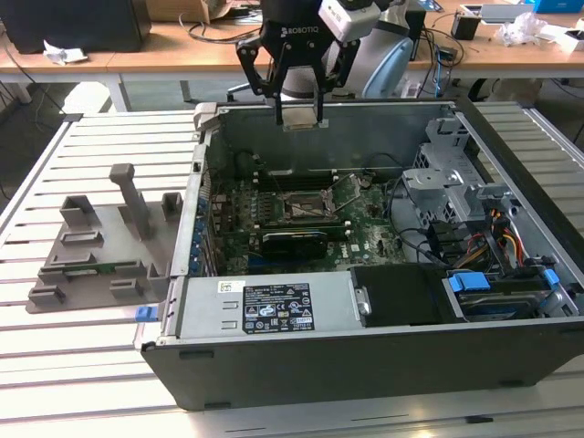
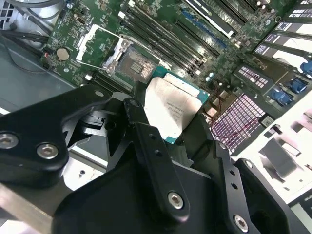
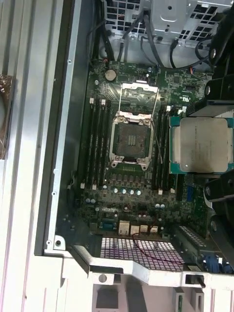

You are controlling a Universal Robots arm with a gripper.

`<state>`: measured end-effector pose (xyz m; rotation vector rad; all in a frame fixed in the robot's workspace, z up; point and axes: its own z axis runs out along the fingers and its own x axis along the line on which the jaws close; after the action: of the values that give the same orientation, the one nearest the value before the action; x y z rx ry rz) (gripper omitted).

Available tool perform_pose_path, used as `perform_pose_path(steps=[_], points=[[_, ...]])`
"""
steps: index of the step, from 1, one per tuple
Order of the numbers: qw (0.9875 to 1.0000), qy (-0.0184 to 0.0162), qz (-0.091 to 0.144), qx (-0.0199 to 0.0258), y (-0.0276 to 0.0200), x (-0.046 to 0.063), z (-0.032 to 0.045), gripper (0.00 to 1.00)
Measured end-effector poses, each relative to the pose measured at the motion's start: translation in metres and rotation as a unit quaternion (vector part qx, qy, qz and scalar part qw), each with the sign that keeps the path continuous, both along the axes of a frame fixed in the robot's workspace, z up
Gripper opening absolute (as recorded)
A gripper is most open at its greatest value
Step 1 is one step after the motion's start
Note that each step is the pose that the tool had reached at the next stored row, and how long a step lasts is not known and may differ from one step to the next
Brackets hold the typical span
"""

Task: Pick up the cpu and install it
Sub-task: 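Pick up the cpu and move it towards the insertion slot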

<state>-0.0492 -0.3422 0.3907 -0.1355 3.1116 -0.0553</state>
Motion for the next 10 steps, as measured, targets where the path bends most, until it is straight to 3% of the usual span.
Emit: perform_pose_path(steps=[5,10], points=[[1.0000,0.0001,0.000,-0.0006,0.0003,0.003,-0.0037,0.55],[1.0000,0.0001,0.000,-0.0005,0.0007,0.005,-0.0123,0.55]])
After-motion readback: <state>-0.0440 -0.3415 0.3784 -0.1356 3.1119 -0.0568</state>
